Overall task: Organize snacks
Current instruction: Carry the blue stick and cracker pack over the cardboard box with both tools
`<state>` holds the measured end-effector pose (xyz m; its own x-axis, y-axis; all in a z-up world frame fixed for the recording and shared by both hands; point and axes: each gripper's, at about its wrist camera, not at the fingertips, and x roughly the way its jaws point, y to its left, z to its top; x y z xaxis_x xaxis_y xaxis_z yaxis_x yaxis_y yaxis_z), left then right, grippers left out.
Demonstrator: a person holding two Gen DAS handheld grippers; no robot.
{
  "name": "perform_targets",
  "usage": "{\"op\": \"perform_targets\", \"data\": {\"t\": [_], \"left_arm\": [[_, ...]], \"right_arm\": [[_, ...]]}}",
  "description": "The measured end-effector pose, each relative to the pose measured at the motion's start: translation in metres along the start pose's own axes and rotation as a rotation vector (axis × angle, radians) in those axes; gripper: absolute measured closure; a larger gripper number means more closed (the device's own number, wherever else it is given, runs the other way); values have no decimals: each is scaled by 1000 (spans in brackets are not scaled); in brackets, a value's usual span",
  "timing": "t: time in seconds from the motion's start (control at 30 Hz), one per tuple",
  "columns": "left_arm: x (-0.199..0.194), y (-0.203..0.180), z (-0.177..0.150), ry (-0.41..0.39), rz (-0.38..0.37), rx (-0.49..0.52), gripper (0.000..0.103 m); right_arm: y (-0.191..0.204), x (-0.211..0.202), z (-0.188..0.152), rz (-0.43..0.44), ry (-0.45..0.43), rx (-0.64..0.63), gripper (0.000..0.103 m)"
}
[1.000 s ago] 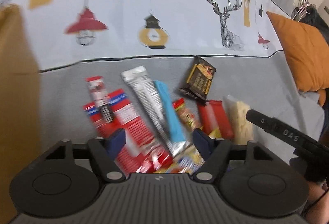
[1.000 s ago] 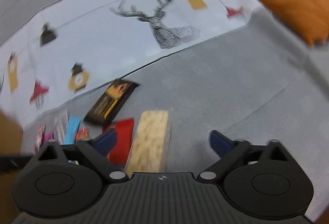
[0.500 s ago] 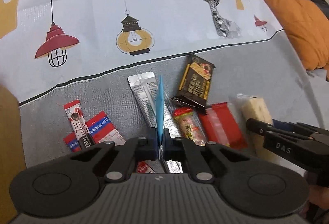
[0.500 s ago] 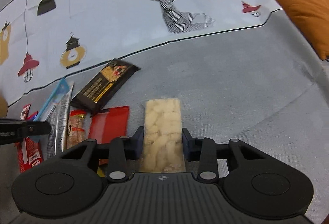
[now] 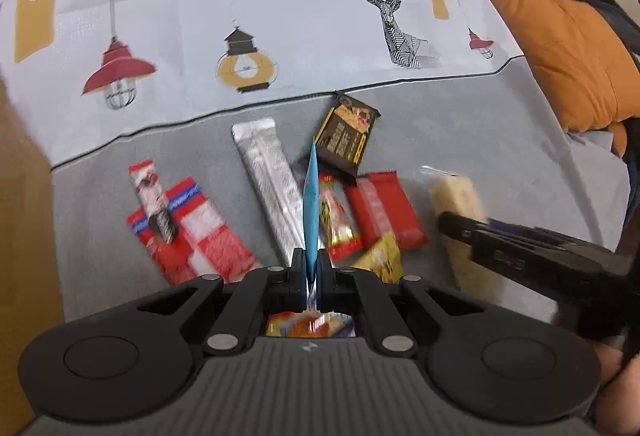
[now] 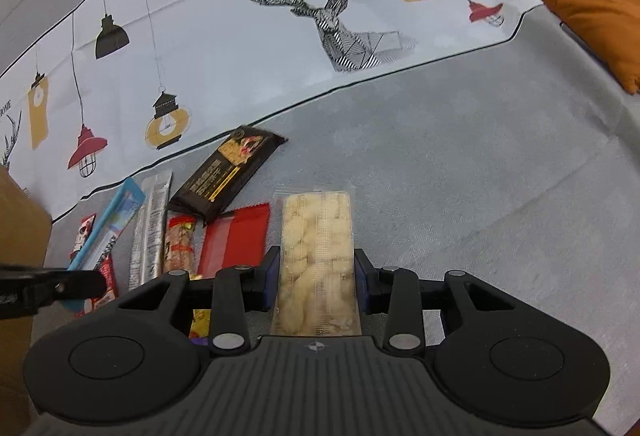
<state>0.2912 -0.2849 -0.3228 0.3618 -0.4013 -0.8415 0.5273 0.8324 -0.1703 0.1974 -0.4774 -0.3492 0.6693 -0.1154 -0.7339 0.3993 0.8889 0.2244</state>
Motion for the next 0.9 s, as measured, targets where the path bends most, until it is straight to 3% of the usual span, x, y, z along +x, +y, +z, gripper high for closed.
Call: {"op": "perform_targets", "data": {"t": [0.13, 0.4, 0.6, 0.73, 0.9], "left_arm": [[-9, 1, -20, 32, 27, 27, 99], [-42, -3, -65, 61, 43, 44, 99], [-73, -12, -82, 24, 42, 74, 99], [-95, -8, -80, -21, 47, 30, 99], [-127, 2, -82, -69, 51, -1, 99]], "right_arm": [[9, -6, -12, 42, -15, -22, 64], [4, -31, -35, 14, -104, -20, 64], [23, -49, -49, 42, -102, -37, 64], [41, -80, -54, 80, -124, -69, 64], [57, -121, -62, 140, -157, -15, 64]]}}
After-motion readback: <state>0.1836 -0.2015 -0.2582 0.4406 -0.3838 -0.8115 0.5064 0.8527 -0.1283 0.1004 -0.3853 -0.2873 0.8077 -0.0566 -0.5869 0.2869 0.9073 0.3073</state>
